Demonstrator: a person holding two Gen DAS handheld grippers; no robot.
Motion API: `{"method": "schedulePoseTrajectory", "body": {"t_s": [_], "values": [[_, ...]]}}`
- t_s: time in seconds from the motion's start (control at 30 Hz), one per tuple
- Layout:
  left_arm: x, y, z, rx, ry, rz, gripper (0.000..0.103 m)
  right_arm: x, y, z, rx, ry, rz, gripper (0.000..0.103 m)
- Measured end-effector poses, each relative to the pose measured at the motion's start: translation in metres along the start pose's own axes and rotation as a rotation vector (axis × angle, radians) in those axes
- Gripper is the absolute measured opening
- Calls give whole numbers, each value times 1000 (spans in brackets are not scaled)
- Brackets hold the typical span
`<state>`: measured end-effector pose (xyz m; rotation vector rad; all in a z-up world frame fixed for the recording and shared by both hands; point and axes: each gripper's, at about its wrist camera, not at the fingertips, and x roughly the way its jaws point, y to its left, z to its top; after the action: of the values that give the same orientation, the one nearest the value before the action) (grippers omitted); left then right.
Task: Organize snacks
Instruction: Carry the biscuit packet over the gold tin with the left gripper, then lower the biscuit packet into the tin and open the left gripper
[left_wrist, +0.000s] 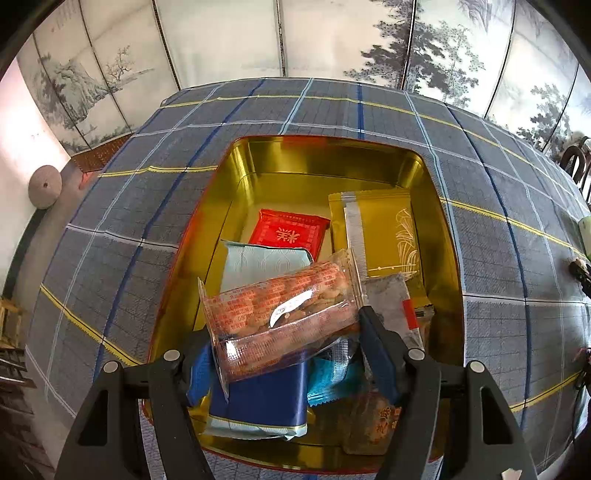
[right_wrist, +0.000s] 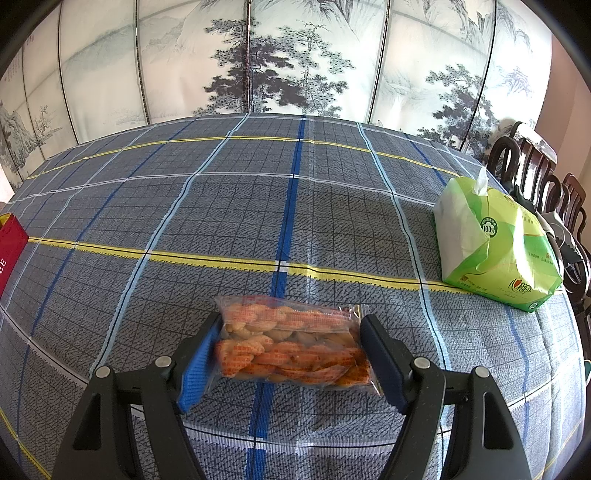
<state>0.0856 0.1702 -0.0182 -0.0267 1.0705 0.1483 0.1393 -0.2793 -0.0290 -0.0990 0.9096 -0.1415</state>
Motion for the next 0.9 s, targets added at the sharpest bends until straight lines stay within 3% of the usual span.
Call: {"method": "schedulePoseTrajectory", "body": {"t_s": [0.43, 0.63, 0.9], "values": [[-6, 1, 0, 14, 10, -1, 74, 0, 0, 0, 0, 0, 0, 77], [-19, 3, 1, 9, -14, 9, 83, 0, 0, 0, 0, 0, 0, 77], [-40, 3, -1, 21, -52, 2, 86, -1, -1, 0, -1, -3, -4, 76]]}}
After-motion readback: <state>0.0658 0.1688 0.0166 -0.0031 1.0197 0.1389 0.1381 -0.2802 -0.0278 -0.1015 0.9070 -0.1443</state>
